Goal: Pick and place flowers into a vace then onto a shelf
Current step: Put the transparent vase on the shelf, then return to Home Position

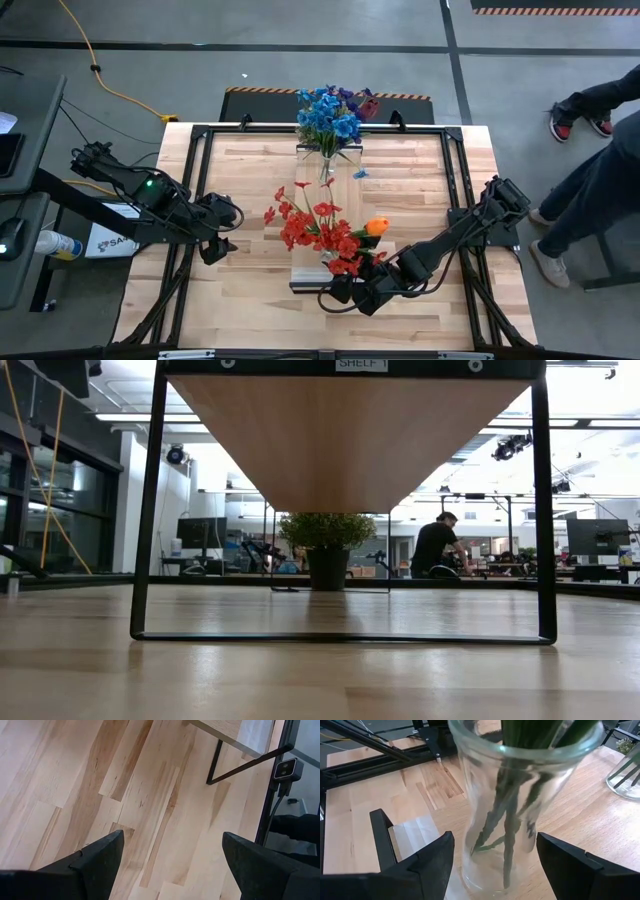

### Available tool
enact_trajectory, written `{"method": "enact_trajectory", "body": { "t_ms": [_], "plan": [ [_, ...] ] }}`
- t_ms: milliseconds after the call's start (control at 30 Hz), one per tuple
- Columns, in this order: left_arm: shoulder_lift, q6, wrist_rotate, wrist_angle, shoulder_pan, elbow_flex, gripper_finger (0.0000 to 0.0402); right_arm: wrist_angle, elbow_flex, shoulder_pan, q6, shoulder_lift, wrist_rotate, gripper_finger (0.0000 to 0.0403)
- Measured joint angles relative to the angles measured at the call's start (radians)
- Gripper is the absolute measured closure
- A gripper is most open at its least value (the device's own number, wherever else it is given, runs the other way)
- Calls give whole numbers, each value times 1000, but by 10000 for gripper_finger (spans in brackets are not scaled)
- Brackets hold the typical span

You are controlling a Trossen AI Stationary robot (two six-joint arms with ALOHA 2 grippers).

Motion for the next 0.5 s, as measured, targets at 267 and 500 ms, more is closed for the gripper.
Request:
{"method": "enact_trajectory", "body": {
  "t_ms": [267, 500],
  "plan": [
    [0, 0, 0, 0, 0, 0, 32, -12, 0, 2, 2, 0, -1, 132],
    [0, 0, 0, 0, 0, 0, 32, -29, 0, 8, 4, -3, -4, 130]
  ]
}}
